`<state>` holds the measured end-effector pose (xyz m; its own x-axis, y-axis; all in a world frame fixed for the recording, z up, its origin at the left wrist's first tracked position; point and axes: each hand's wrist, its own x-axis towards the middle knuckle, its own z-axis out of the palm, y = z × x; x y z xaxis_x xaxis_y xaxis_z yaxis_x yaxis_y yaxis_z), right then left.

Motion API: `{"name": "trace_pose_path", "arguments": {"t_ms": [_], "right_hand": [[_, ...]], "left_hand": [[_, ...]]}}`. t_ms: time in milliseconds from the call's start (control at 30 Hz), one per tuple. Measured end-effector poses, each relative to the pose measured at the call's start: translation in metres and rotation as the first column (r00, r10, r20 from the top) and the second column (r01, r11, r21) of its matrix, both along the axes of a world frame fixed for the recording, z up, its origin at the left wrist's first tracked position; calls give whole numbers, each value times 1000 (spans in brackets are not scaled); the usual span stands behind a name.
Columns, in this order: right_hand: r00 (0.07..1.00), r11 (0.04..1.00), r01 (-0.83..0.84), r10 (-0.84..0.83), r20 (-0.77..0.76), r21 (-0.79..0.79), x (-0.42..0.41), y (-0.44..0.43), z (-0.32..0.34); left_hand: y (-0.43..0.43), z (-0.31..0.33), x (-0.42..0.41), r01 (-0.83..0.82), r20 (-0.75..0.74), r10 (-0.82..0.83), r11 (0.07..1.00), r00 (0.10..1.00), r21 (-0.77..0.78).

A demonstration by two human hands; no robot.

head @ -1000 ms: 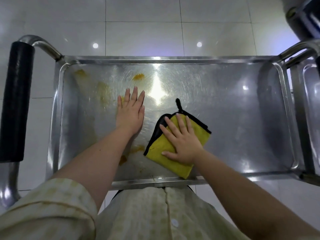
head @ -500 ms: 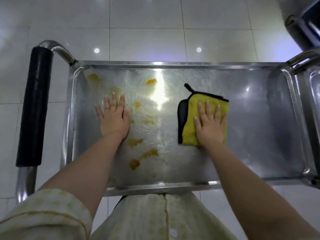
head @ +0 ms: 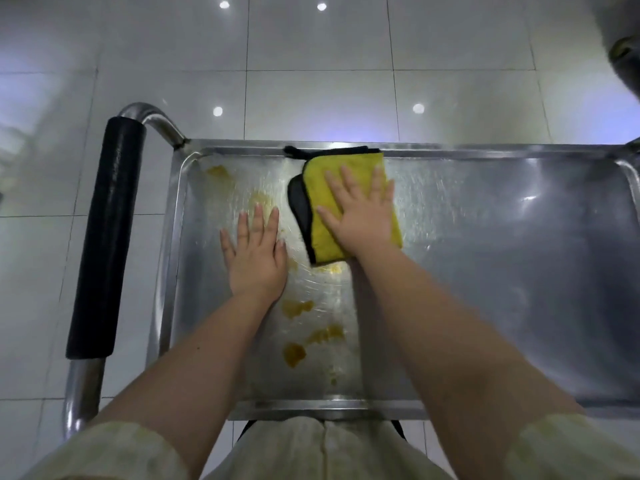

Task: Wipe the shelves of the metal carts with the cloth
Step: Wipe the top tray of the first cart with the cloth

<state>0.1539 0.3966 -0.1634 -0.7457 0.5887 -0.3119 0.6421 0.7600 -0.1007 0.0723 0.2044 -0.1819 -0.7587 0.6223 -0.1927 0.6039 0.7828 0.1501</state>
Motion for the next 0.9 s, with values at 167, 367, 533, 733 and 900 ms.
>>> {"name": "trace_pose_path", "arguments": {"t_ms": [167, 367, 533, 733, 900], "right_hand": [[888, 889, 458, -458, 27, 18, 95, 99, 3], [913, 914, 406, -406, 22, 0, 32, 54, 3], [996, 994, -86, 85, -6, -68, -35, -50, 9], [975, 975, 223, -223, 9, 26, 67, 42, 1], [697, 697, 717, -716, 44, -17, 191, 86, 15]], "left_hand": [[7, -3, 5, 12, 2, -12, 1000, 1000, -6], [6, -1, 3, 23, 17, -23, 1000, 1000, 2], [8, 4, 4, 18, 17, -18, 1000, 1000, 4], [12, 1, 5, 24, 27, -22, 999, 999, -49], [10, 4, 3, 66, 18, -65, 996, 998, -67]]}}
